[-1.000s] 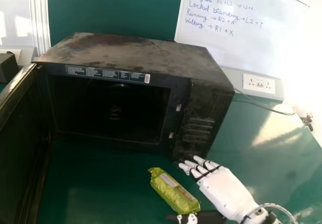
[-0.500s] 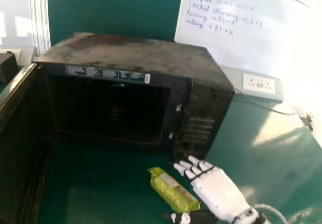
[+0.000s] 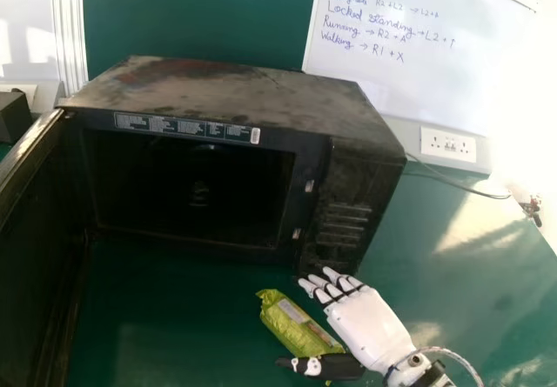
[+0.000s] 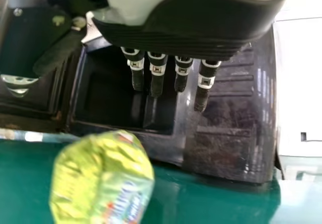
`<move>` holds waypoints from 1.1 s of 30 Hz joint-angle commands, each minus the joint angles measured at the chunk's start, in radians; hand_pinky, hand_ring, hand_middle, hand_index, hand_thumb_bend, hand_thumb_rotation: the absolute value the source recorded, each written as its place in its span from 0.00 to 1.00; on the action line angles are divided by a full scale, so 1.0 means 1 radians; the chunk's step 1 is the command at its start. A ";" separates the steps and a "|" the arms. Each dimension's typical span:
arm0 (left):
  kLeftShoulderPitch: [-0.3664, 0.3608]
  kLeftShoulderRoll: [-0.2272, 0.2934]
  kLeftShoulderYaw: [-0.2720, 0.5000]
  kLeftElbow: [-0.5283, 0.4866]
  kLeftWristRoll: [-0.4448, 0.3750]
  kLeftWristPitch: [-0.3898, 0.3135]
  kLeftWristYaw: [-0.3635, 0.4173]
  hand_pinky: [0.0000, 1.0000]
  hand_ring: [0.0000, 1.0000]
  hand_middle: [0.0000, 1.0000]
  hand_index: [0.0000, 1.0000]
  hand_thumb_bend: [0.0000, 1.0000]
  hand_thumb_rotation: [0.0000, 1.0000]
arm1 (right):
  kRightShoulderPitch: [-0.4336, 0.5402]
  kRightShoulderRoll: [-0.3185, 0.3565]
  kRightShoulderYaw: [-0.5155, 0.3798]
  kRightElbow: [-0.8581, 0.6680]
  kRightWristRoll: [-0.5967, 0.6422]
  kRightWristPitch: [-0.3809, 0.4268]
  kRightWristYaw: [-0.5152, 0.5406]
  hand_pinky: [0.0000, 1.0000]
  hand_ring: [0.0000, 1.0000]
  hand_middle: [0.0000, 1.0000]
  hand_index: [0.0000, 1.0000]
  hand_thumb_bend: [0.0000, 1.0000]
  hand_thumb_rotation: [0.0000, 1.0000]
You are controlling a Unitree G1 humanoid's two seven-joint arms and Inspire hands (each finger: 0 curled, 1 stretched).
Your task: Put biscuit inside oven
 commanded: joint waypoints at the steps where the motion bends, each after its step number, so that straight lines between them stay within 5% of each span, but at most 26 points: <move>1: 0.012 -0.033 -0.011 0.004 -0.012 -0.011 -0.005 0.69 0.76 0.83 0.82 0.93 0.77 | -0.014 -0.003 0.018 0.010 -0.010 0.019 -0.011 0.84 0.97 0.97 1.00 1.00 0.94; 19: 0.023 -0.029 -0.010 0.003 -0.029 -0.017 -0.025 0.71 0.77 0.84 0.83 0.92 0.73 | -0.026 -0.028 0.067 0.073 -0.026 0.105 -0.022 0.85 0.97 0.97 1.00 1.00 0.93; 24: 0.022 -0.029 -0.004 0.008 -0.027 -0.020 -0.031 0.74 0.80 0.86 0.85 0.91 0.83 | -0.024 -0.058 0.088 0.064 -0.023 0.128 0.042 0.86 0.98 0.98 1.00 1.00 0.95; 33: 0.027 -0.033 -0.009 -0.006 -0.031 -0.014 -0.025 0.76 0.80 0.86 0.85 0.84 0.87 | -0.015 -0.064 0.102 0.022 -0.011 0.171 0.111 0.84 0.97 0.97 1.00 1.00 0.93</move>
